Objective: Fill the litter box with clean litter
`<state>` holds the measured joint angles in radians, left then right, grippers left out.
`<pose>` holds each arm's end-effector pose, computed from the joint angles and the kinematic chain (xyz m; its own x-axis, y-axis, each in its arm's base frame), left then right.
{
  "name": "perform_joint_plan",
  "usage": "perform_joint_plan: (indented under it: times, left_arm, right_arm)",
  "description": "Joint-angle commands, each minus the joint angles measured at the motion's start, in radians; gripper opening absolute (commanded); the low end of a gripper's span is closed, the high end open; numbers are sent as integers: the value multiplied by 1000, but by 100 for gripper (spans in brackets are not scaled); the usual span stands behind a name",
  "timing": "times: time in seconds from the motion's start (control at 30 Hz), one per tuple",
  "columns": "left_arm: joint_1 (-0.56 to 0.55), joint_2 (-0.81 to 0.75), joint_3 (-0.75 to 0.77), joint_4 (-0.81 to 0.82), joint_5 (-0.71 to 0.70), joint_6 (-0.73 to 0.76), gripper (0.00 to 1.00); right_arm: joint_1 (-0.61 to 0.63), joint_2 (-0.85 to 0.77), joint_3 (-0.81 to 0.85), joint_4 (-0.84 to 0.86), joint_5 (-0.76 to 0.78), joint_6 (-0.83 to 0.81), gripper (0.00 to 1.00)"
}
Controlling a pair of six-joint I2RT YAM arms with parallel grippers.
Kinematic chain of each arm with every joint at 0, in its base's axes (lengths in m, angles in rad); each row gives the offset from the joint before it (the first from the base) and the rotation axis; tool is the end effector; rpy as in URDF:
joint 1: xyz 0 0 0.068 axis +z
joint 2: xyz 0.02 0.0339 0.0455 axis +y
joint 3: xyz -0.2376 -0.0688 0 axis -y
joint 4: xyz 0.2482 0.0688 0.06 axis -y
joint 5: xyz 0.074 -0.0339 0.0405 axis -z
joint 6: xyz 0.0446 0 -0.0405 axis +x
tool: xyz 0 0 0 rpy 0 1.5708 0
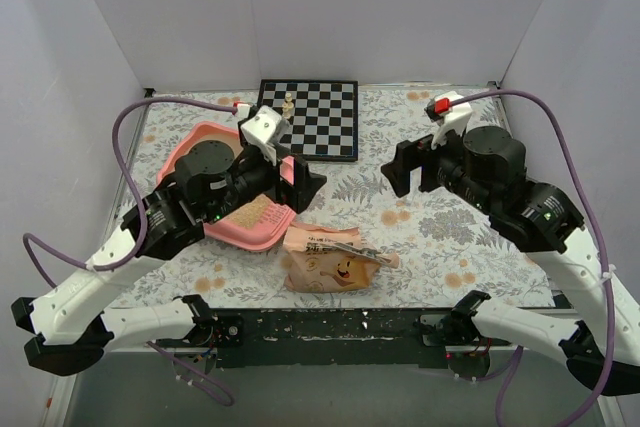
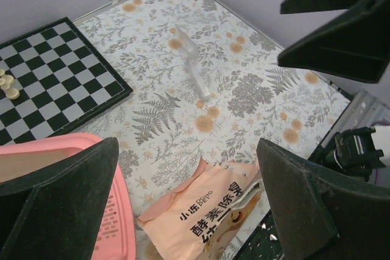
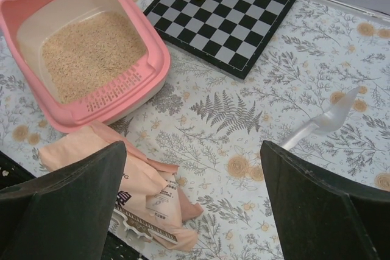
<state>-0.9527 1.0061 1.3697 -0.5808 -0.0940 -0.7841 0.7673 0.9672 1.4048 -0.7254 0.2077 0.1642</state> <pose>0.1304 -0.1761 0.4330 -0.6239 -0.3358 -0.7057 0.4487 0.5854 -0.6753 0.1484 0.1304 0.4352 -0.2893 -0.0568 -0.9555 -0.4963 0.8625 0.0990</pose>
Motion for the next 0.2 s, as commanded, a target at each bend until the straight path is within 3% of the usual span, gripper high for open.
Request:
perform_joint_plan:
  times: [0.0, 0.17]
  left_arm:
    - [-1, -11, 22, -5, -171, -84, 98]
    - [-1, -21, -12, 6, -257, -136, 98]
  right_arm:
    - [3, -24, 37, 58, 53, -6, 98]
    - [3, -45, 4, 64, 191, -6, 98]
